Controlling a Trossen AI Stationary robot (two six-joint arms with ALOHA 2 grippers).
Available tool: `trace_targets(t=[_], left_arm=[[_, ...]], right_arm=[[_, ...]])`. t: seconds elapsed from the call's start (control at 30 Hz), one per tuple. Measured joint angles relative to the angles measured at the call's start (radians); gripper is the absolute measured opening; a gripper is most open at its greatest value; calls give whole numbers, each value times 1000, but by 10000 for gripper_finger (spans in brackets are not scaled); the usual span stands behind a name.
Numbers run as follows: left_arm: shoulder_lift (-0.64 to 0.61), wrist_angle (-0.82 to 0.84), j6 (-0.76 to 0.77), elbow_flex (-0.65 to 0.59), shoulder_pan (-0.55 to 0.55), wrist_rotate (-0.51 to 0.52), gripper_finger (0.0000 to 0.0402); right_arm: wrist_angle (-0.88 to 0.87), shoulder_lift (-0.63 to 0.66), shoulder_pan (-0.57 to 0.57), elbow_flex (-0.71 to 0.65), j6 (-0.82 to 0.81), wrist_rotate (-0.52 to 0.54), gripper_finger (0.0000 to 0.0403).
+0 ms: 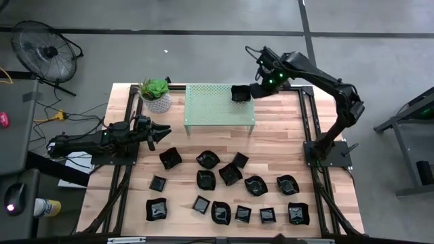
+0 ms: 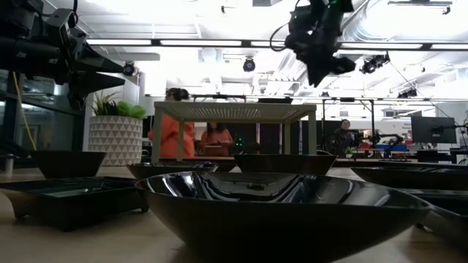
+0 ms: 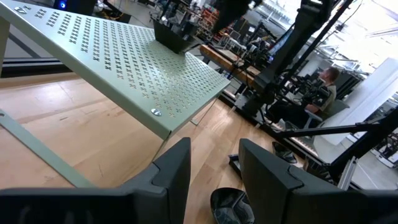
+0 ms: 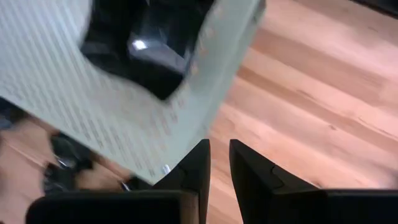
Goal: Pick & Place Mini shaped plates
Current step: Stack the distorted square plate on top of the distorted square plate on the shelf
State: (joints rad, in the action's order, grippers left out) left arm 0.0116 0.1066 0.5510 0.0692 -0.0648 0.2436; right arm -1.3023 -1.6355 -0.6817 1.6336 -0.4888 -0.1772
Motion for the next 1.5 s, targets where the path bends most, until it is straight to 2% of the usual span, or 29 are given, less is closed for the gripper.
trace_targets(t=[0.3, 0.7, 0.87, 1.03, 1.17, 1.27, 1.43, 1.5], left_arm=[[0, 0, 0, 0, 0, 0, 133], [0, 0, 0, 0, 0, 0, 134], [0, 0, 0, 0, 0, 0, 133], [0, 0, 0, 0, 0, 0, 134], [0, 0, 0, 0, 0, 0, 133], [0, 0, 0, 0, 0, 0, 133], [0, 0, 0, 0, 0, 0, 134], [0, 0, 0, 0, 0, 0, 134]], right_arm=[[-150, 95, 205, 0, -51, 217, 55], [-207, 154, 506, 0, -267, 349, 51], [-139, 156, 624, -50, -348, 420, 52], [23, 159, 714, -214, -419, 405, 51], [80, 158, 756, -323, -490, 402, 47], [82, 158, 784, -378, -569, 390, 47], [109, 158, 852, -437, -705, 286, 52], [108, 158, 890, -445, -766, 297, 54]])
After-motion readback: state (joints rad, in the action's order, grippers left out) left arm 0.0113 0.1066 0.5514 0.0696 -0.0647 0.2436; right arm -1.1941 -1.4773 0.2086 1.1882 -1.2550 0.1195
